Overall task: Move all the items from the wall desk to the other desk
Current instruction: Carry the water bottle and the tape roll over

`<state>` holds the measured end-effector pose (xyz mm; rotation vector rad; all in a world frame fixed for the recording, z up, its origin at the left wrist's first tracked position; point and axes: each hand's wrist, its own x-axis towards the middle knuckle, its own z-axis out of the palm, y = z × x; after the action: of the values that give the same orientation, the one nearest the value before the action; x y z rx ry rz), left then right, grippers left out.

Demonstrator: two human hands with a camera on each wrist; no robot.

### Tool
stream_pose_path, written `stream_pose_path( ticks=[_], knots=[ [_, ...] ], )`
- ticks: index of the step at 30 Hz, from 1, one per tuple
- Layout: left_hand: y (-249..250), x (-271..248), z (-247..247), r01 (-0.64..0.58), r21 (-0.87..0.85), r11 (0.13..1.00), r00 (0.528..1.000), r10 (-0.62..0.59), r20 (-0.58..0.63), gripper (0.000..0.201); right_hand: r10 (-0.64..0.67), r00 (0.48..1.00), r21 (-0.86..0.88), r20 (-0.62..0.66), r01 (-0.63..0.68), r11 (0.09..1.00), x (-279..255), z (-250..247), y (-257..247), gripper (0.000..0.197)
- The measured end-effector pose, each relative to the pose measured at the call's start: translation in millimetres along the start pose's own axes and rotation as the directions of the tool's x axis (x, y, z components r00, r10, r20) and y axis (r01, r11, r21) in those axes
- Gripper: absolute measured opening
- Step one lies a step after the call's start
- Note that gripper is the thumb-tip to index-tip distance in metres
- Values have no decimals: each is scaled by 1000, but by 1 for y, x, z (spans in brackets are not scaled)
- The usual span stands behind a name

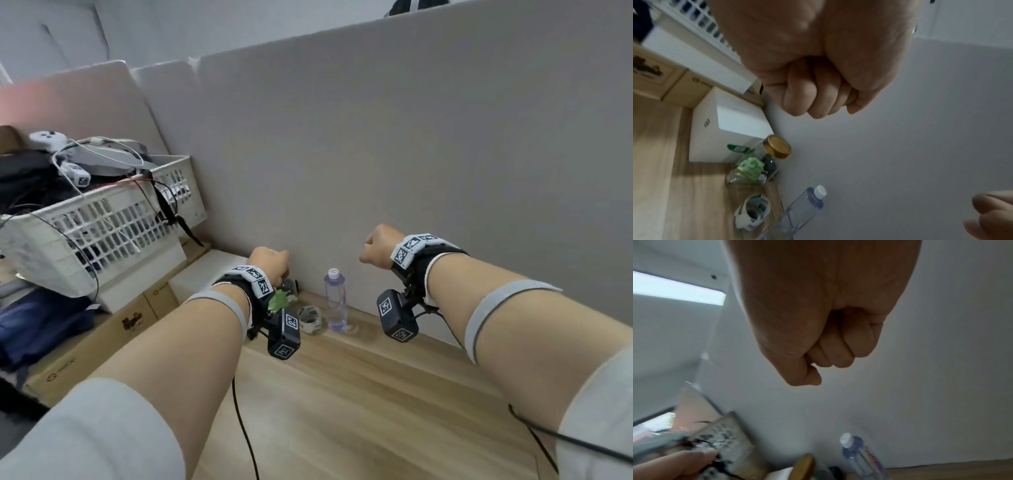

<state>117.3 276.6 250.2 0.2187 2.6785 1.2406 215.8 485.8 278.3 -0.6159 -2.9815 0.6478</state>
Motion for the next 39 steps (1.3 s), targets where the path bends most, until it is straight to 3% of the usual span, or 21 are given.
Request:
stream_pose_path(
  ticks=[5,8,12,14,18,21,25,29,32,37,39],
  knots=[
    [-78,83,41,-18,43,999,988,11,153,31,203,979,-65,-30,-205,977,44,71,-2,27],
    [-119,116,67,-8,52,999,965,-6,261,21,251,968,-39,5,-250,967,65,112,-9,11],
    [-159,147,96,-25,64,998,906,-5,423,6,308,951,12,22,-308,951,93,164,-11,56],
    [-177,160,113,-41,96,995,887,-8,461,26,329,944,39,11,-329,943,105,187,-10,73],
    [-200,181,144,-57,177,983,875,-36,483,51,317,947,178,-57,-303,936,128,223,-3,87],
    [-213,195,166,-126,268,955,880,-17,475,58,388,919,343,-66,-345,874,145,244,4,93],
    [-226,206,191,-198,321,926,882,25,472,53,492,867,552,-73,-376,744,164,277,15,89],
    [-244,213,206,-220,349,911,890,41,454,44,581,813,672,-38,-410,617,175,295,25,70],
    [-253,216,205,-236,343,909,897,68,437,28,593,805,657,-25,-433,617,172,306,32,59],
    [-251,204,198,-100,229,968,917,0,400,14,586,809,649,-45,-422,633,144,303,34,48],
    [-243,193,194,-17,130,991,910,-38,412,22,592,805,646,-35,-433,629,127,300,36,46]
  ],
)
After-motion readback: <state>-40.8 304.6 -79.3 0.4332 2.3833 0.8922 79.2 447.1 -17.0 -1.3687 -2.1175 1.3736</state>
